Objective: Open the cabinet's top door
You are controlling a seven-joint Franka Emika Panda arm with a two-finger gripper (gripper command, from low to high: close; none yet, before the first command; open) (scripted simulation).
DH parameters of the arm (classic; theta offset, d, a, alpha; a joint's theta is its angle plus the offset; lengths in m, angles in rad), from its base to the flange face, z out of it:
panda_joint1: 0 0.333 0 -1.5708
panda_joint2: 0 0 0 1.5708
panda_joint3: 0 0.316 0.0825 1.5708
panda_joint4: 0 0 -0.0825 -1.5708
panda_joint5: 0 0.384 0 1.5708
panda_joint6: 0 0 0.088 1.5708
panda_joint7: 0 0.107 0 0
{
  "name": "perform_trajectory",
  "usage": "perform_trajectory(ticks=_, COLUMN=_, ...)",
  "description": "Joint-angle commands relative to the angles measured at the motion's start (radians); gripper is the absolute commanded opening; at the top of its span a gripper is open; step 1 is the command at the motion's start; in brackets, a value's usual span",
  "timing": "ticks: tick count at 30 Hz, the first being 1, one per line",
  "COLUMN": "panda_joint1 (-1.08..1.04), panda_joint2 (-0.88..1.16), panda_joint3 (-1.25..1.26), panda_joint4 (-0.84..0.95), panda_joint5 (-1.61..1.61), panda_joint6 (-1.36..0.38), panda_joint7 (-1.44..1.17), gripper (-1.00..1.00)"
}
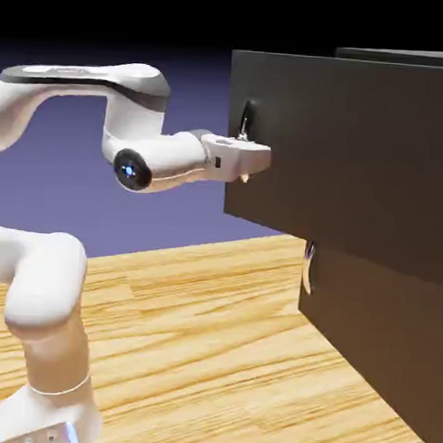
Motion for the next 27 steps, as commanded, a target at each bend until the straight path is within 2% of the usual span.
perform_trajectory(ticks=1, panda_joint1=0.006, panda_joint2=-0.022, panda_joint3=-0.031, panda_joint4=-0.016, panda_joint5=-0.041, panda_joint6=-0.015, panda_joint7=0.017, gripper=-1.0)
perform_trajectory(ticks=14, panda_joint1=-0.061, panda_joint2=-0.203, panda_joint3=-0.471, panda_joint4=-0.1, panda_joint5=-0.597, panda_joint6=-0.348, panda_joint7=0.178, gripper=-1.0)
perform_trajectory(ticks=21, panda_joint1=-0.1, panda_joint2=-0.168, panda_joint3=-0.725, panda_joint4=-0.037, panda_joint5=-0.852, panda_joint6=-0.563, panda_joint7=0.189, gripper=-1.0)
perform_trajectory(ticks=27, panda_joint1=-0.062, panda_joint2=-0.08, panda_joint3=-0.942, panda_joint4=0.089, panda_joint5=-1.045, panda_joint6=-0.756, panda_joint7=0.175, gripper=-1.0)
